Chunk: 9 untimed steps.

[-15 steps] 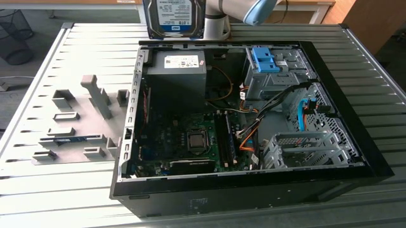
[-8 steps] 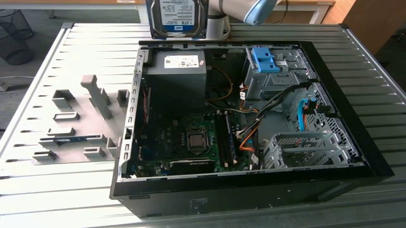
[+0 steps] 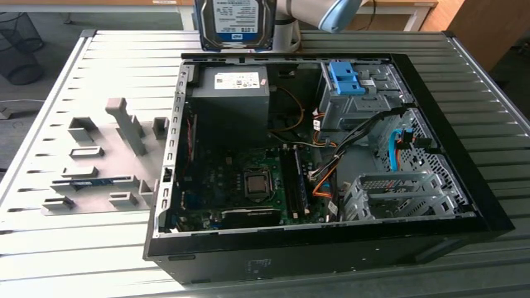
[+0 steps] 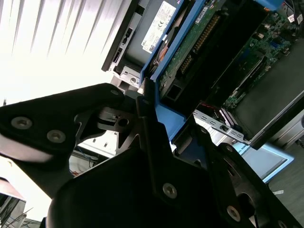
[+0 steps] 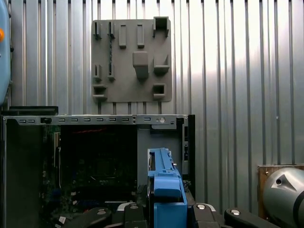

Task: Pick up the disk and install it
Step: 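Pick up the disk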

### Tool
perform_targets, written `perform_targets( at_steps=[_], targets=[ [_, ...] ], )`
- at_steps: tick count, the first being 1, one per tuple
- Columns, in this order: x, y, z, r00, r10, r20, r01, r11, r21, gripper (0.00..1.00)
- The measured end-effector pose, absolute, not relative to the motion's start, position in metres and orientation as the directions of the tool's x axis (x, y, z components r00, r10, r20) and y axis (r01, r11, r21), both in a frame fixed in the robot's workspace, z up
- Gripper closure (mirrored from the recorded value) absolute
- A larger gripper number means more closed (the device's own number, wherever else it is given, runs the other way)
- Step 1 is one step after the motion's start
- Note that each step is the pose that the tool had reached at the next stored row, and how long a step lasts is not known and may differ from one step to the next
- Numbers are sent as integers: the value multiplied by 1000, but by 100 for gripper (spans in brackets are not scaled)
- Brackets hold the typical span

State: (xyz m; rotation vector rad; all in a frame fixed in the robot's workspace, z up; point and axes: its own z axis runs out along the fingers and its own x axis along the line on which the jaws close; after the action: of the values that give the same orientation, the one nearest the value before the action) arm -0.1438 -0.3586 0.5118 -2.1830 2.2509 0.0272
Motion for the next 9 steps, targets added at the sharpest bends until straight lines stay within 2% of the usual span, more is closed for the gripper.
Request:
perform_targets(
  at_steps=[9],
  targets=[
    [-138, -359, 512, -31, -999, -16, -999, 31, 8, 63]
  ],
)
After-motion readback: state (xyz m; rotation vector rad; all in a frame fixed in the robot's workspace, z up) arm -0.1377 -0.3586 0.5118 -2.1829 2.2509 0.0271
